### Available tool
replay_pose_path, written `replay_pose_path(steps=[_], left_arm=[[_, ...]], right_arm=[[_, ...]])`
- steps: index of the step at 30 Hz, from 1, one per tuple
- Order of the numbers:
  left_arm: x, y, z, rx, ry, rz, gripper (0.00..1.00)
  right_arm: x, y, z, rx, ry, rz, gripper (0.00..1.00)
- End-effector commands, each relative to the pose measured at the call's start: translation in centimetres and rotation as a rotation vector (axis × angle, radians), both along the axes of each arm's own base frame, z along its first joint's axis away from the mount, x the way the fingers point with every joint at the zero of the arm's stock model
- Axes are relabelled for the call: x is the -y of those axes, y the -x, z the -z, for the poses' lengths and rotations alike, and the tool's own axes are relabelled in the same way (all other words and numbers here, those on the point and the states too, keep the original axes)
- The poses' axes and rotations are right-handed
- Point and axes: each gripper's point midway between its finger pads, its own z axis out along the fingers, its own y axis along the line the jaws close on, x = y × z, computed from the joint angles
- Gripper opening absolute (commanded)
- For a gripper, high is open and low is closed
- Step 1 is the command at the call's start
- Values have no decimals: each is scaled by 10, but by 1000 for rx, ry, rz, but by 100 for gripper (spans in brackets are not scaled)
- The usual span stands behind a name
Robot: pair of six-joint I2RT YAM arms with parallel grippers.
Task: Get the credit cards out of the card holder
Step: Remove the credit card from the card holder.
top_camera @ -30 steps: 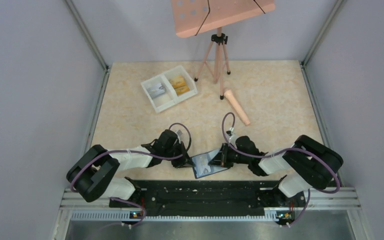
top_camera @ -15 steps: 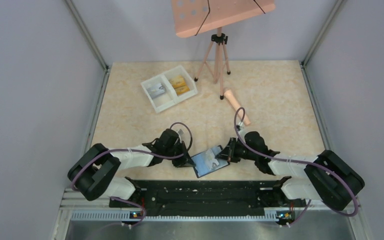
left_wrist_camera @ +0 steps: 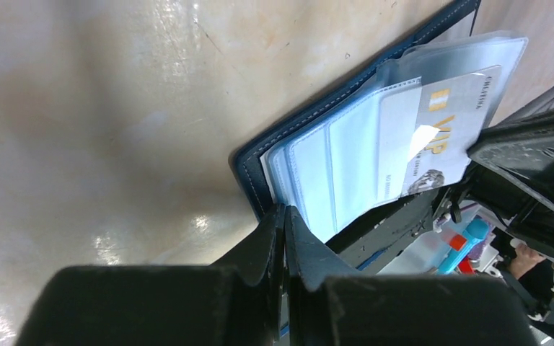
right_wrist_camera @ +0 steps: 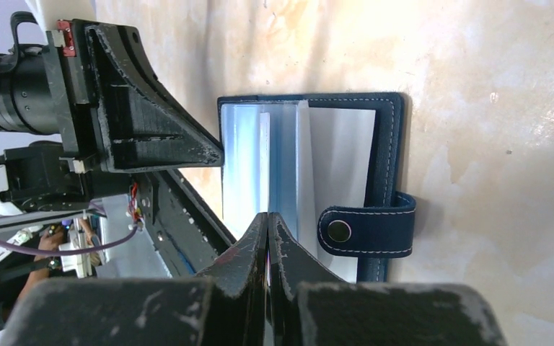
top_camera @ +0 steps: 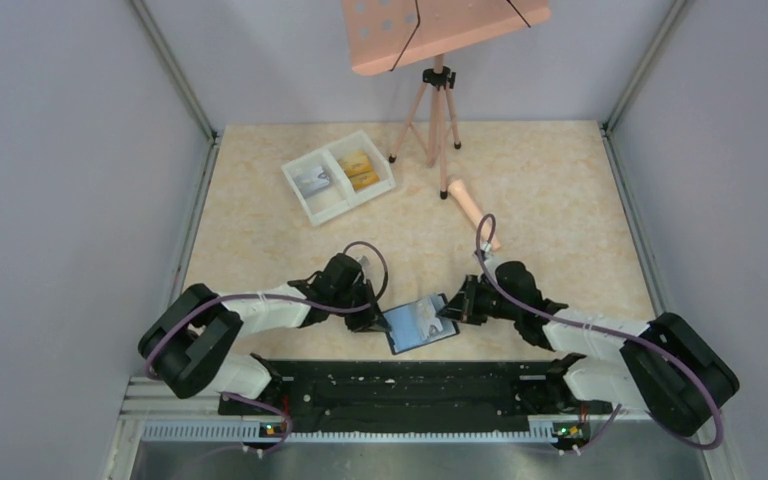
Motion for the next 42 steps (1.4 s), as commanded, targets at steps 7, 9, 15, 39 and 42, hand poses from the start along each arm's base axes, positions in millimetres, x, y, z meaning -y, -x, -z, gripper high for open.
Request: replay_pose_path(steps=[7,9,15,39,42], left_arm=[[-6,-18,-27,97,-77,10,16],[-3,-24,-42,139,-62,19,23],[11,-47,-90,322,-23,108,38],[48,-36,-133,469,326,632,44],[48,-34,-129,456,332,644,43]], right_arm=[[9,-4,-14,52,-7,22,0],[11,-4,-14,69,4,6,0],[12,-11,-18,151,48,-71,0],[-8,8,-74,292,-120,-330,0],[-10,12,-82,297,-153,-353,0]])
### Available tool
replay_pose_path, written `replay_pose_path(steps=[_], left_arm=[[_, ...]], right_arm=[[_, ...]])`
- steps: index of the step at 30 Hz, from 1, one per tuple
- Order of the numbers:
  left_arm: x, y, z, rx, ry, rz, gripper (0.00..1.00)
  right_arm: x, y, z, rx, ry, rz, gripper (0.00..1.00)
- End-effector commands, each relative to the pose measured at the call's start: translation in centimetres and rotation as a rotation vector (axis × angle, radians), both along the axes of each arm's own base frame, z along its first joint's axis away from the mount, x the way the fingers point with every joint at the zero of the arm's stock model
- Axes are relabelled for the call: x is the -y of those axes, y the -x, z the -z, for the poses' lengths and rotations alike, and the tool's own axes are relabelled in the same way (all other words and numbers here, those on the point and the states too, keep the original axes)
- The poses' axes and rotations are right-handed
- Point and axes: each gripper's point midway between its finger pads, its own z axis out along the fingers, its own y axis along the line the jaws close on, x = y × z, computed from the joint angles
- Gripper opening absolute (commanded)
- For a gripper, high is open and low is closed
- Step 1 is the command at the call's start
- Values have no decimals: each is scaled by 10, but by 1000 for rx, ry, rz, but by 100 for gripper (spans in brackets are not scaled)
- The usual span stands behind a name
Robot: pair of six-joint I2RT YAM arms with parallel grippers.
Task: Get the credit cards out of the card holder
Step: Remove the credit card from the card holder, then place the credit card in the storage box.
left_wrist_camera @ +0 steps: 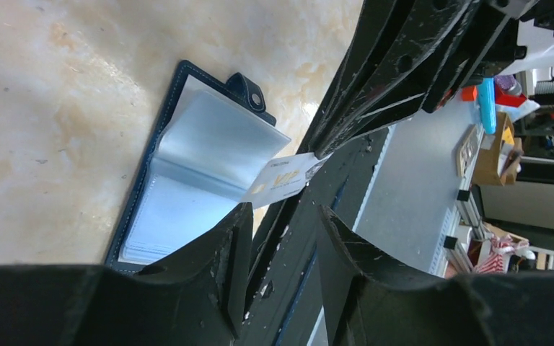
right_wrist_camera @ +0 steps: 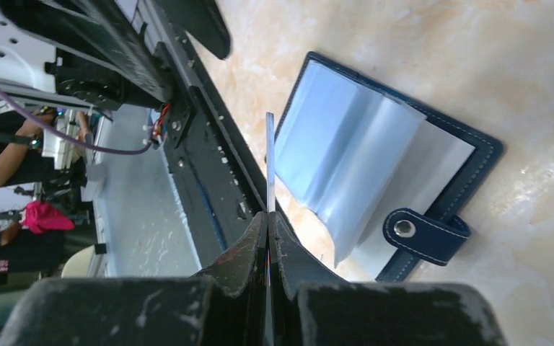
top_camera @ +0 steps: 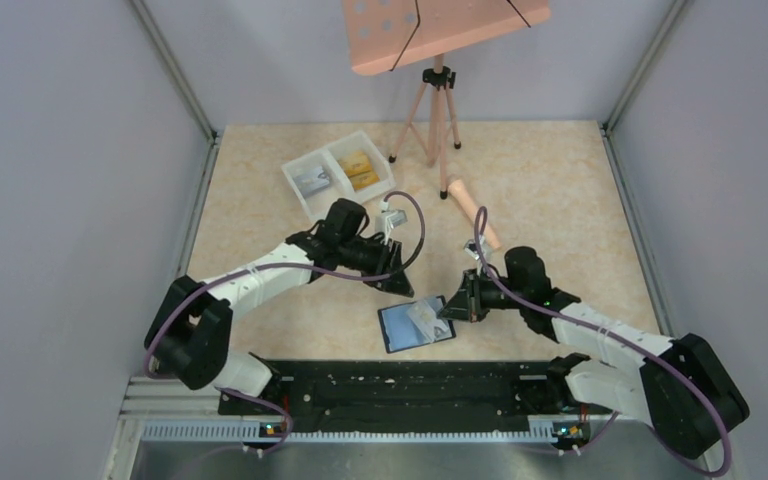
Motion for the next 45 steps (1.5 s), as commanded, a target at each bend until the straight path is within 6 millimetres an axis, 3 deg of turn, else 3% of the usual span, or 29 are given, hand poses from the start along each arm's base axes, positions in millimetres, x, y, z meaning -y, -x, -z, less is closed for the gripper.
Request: replay_pose_path(steps=[1,9,19,23,25,28,30,33,36,39,41,45], left_arm=[[6,4,-7,26,65,86,43],[7,13,-4,-13,86,127,43],[9,26,-12,-62,153,169,37],[7,31,-13,-78,165,173,20],[7,32,-13,-84,172,167,2],[9,29,-17,-90,178,141,0],[8,23,-21,-82,183,106,0],[5,11,-35,-64,213,46,0],[-8,-13,-55,-13,240,-81,0],[-41,-54,-58,23,155,-353,0],[-67,-77,-65,83,114,-507,0],[-122,-115,-84,224,23,-827,0]], right_arm=[[-9,-4,-38,100,-111,-60,0],[-13,5,-59,109,-192,-106,0],[-15,7,-70,112,-225,-120,0],[-15,7,-68,104,-227,-113,0],[-15,6,-69,103,-227,-109,0],[-15,2,-70,103,-221,-88,0],[-13,-3,-73,105,-204,-50,16],[-8,-12,-83,122,-181,21,47],[0,-18,-105,193,-168,84,70],[8,-25,-118,250,-141,147,85],[13,-29,-115,269,-113,181,96],[19,-29,-101,257,-62,207,99]])
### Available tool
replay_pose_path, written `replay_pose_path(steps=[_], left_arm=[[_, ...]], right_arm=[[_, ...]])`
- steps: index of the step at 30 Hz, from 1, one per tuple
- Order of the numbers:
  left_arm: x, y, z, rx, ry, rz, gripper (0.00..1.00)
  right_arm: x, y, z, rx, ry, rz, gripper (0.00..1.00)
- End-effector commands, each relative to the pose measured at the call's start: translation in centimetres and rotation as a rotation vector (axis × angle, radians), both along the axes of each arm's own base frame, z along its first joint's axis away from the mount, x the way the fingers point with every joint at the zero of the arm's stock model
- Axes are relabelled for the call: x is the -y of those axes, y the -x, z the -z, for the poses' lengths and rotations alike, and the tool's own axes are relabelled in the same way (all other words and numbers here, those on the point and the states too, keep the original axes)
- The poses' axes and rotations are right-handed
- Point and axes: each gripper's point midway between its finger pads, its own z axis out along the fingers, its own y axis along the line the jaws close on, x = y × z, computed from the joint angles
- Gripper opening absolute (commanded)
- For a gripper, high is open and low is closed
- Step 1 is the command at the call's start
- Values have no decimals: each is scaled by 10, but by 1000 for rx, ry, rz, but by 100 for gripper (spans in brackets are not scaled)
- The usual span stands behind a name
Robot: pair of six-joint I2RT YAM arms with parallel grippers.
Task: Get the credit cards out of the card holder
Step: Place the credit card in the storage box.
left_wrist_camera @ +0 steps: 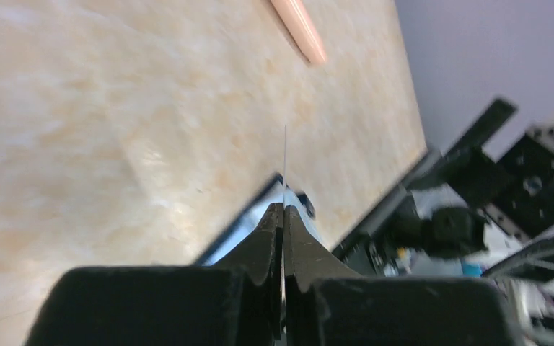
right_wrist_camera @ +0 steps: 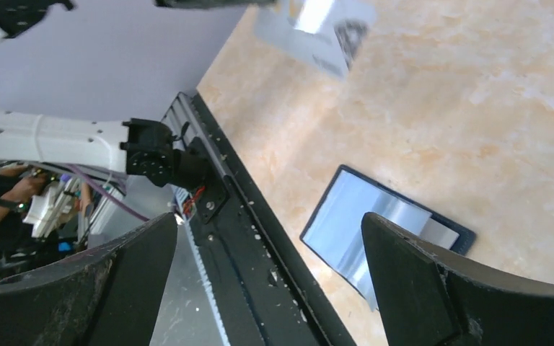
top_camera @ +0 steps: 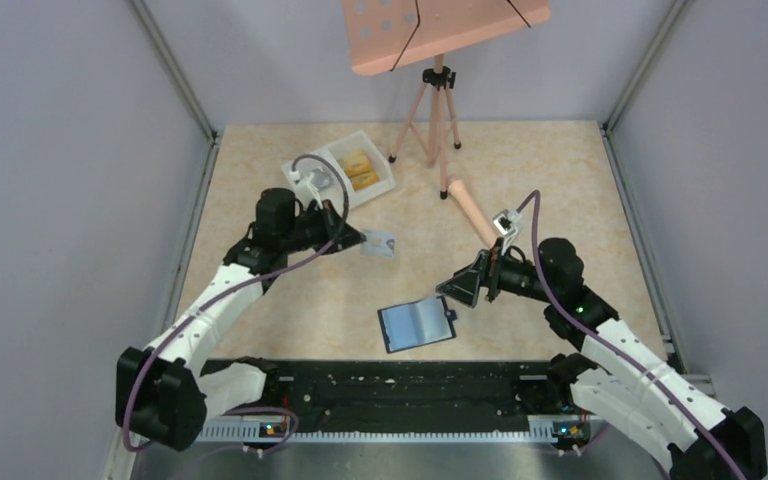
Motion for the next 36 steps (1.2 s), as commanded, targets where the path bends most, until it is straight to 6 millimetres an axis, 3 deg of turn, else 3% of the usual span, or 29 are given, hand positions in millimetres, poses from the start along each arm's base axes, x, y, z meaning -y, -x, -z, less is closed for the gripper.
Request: replay_pose_path(steps=[1,6,13,19,25,31,36], left_arm=[[-64,-51,-31,125,-129,-419,0],[-128,-87,-37,94,-191,-660,0],[-167,-147,-31,-1,-108,-688,0],[-187,-202,-3,-99,-64,-672,0],[-195,-243,17,-154,-10,-653,0],[-198,-267,31,-170,5,-671,0],[-202,-275,40,-175,-14,-683,0]], right_arm=[[12,-9,18,-22,82,81,99],[16,-8,26,-29,102,94,99],[16,-7,32,-36,109,91,99],[16,-10,37,-51,115,100,99],[15,-16,43,-65,135,110,99],[13,-22,50,-87,153,113,99],[11,-27,54,-93,171,115,99]])
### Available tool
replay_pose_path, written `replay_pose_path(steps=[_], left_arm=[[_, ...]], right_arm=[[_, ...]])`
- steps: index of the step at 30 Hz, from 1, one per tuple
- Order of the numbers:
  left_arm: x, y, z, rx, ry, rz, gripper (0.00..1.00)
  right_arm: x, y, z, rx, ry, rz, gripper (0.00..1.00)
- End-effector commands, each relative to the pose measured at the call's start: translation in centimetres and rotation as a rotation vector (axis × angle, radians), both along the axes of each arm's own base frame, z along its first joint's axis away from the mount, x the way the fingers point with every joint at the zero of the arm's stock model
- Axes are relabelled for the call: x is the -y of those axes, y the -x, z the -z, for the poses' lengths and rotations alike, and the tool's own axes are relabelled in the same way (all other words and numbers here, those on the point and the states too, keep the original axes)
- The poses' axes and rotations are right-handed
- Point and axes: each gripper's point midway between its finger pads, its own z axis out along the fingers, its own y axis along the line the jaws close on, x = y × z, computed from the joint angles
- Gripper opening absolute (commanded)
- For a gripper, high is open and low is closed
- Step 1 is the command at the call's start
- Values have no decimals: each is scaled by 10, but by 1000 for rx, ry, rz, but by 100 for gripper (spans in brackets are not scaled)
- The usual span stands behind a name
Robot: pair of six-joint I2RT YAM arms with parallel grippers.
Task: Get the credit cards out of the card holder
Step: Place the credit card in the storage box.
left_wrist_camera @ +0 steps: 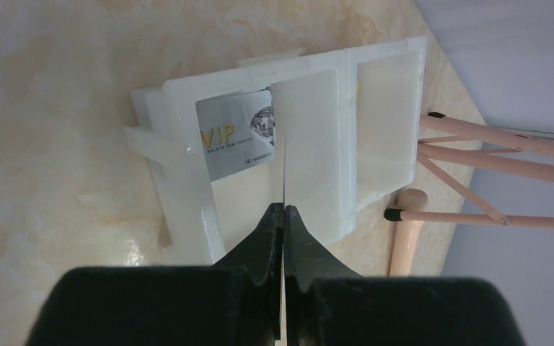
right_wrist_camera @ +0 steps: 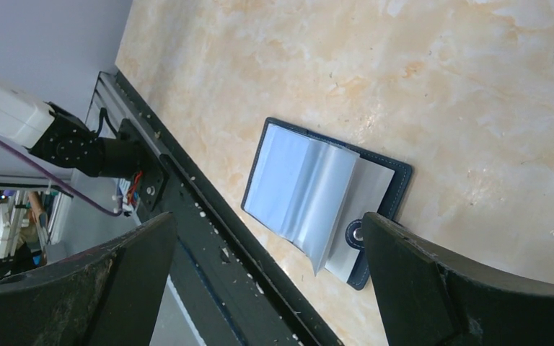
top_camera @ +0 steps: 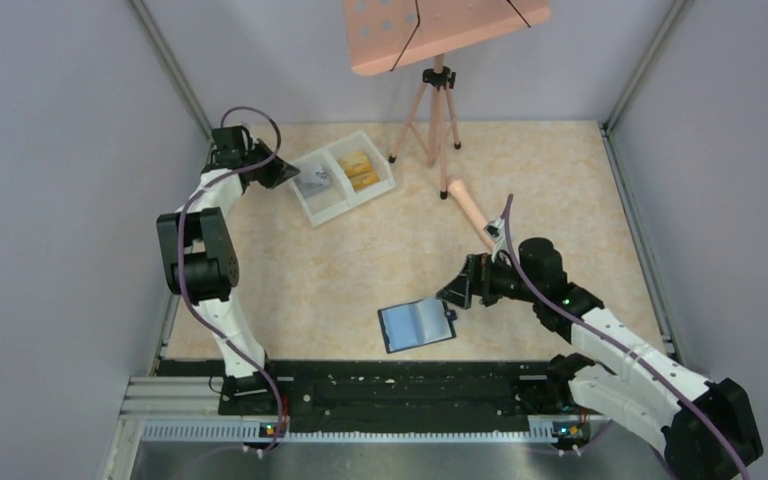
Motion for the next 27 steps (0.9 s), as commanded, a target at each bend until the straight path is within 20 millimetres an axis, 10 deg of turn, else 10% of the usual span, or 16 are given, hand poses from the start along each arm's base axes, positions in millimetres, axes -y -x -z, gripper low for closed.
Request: replay_pose_path(steps=[1,27], left_arm=[[-4,-21,-20,84,-11,-2,0],[-19,-38,10,57,-61,-63,0]], right_arm=[[-3,-16,-16,74,-14,14,99],[2,-20,1,49,40,40,99]])
